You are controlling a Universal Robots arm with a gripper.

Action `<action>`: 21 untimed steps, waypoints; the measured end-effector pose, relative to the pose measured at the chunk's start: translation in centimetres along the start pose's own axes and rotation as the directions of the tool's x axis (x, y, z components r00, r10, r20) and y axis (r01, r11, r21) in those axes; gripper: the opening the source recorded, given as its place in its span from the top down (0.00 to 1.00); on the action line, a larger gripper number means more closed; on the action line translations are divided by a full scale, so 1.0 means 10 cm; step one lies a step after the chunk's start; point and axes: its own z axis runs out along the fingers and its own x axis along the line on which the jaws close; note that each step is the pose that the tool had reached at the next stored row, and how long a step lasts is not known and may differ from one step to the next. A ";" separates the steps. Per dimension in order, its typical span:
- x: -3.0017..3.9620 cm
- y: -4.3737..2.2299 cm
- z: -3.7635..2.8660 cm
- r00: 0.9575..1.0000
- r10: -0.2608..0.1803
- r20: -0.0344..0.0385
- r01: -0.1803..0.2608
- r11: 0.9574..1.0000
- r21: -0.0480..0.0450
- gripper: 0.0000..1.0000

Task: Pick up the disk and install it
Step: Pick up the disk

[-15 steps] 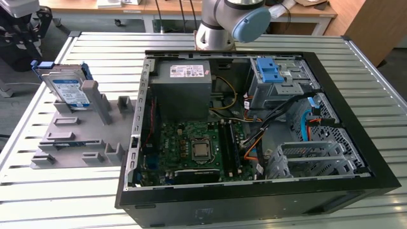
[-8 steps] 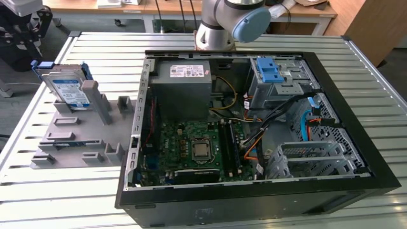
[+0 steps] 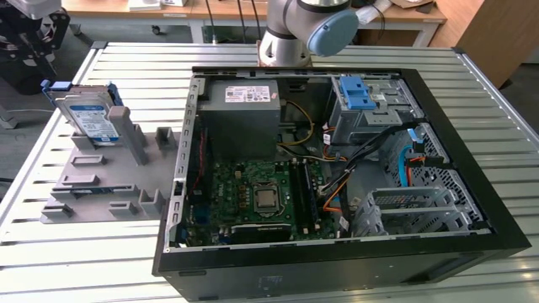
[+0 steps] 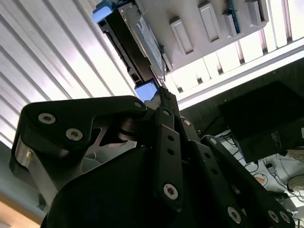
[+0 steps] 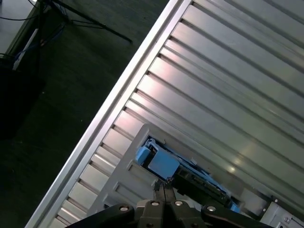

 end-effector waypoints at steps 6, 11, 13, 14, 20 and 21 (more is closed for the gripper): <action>0.000 0.000 0.002 0.998 -0.069 0.002 0.069 0.998 -0.003 0.89; 0.000 0.000 0.004 0.990 -0.143 0.002 0.143 0.990 -0.006 0.89; 0.000 0.000 0.006 0.985 -0.171 0.004 0.171 0.985 -0.008 0.89; 0.000 0.000 0.005 0.983 -0.183 0.005 0.184 0.983 -0.009 0.89; 0.000 0.000 0.005 0.977 -0.211 0.006 0.211 0.977 -0.011 0.89; 0.000 0.000 0.005 0.977 -0.211 0.006 0.211 0.977 -0.011 0.89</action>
